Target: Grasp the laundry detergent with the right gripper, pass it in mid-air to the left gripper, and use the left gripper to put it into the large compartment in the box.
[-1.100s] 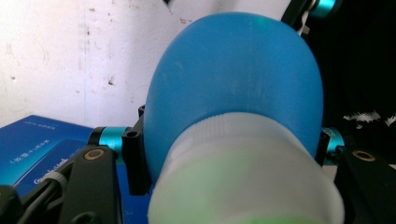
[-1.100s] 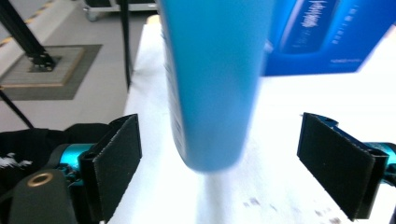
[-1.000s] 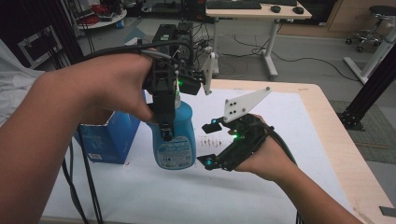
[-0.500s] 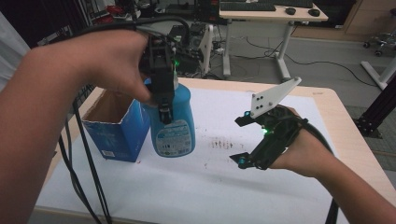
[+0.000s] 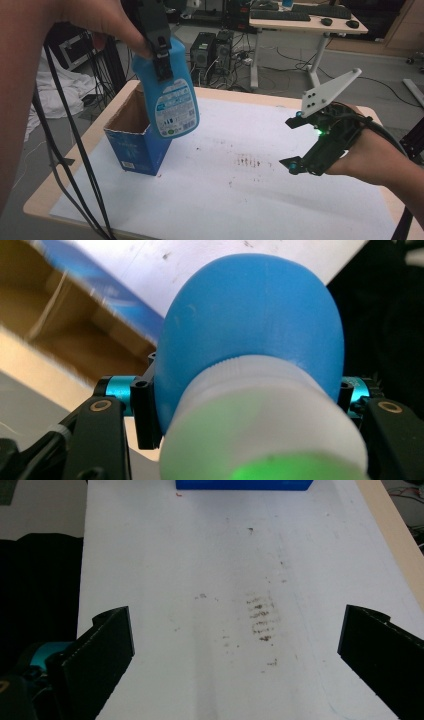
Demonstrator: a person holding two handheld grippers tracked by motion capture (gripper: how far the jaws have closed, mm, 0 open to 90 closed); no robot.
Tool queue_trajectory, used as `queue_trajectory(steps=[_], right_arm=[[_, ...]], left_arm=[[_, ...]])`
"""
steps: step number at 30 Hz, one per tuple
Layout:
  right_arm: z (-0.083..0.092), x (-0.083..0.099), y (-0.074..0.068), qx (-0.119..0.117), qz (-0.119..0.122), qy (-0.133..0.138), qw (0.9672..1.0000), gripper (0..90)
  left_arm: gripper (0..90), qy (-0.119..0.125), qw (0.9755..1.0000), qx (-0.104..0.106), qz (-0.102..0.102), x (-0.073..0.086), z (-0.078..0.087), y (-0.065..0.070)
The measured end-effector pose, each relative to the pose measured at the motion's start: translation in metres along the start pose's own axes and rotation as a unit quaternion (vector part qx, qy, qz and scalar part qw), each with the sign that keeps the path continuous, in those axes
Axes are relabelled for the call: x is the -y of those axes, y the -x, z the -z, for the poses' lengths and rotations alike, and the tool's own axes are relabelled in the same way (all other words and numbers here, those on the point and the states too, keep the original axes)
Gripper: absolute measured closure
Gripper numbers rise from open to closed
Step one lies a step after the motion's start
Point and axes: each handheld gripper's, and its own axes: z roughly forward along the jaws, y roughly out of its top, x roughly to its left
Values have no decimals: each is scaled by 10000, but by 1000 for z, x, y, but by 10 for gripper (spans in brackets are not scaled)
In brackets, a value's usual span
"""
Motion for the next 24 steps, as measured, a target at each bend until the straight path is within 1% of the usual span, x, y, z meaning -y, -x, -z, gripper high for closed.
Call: queue_trajectory(steps=[1, 2, 4, 6, 9, 11, 13, 15, 16, 17, 19, 20, 22, 24], right_arm=[[1, 0, 0, -1, 3, -23, 10000, 8], [2, -1, 1, 26, 27, -57, 10000, 8], [2, -1, 1, 18, 23, -81, 10000, 8], [1, -1, 1, 19, 30, -122, 9999, 8], [0, -1, 0, 32, 49, -184, 9998, 8], [0, -1, -1, 29, 57, -202, 9998, 8], [0, -1, 0, 25, 35, -220, 9997, 8], [0, 0, 0, 42, 14, -226, 9997, 8], [0, 0, 0, 35, 4, -240, 9997, 8], [0, 0, 1, 35, -1, -242, 9997, 8], [0, 1, 1, 52, -7, -259, 9997, 9], [0, 1, 1, 55, 0, -259, 9997, 9], [0, 1, 0, 88, -11, -263, 9996, 8], [1, 1, -1, 130, -13, -261, 9996, 8]], left_arm=[[376, 18, 9997, -71, 239, 3, 2, -6], [376, 19, 9991, -119, 412, 5, 3, -9], [376, -1, 9962, -299, 817, 10, 3, -20], [376, -31, 9913, -447, 1237, 14, 3, -30], [376, -85, 9838, -532, 1708, 21, 0, -46], [376, -110, 9781, -563, 2001, 24, -3, -56], [376, -186, 9738, -633, 2178, 25, -9, -65], [376, -248, 9703, -717, 2297, 24, -17, -71], [376, -292, 9696, -730, 2319, 24, -20, -75], [376, -310, 9680, -748, 2376, 24, -25, -78], [376, -356, 9677, -720, 2389, 23, -34, -84], [376, -391, 9688, -696, 2345, 22, -39, -87], [376, -424, 9692, -593, 2353, 22, -50, -93], [376, -446, 9711, -508, 2287, 21, -60, -99]])
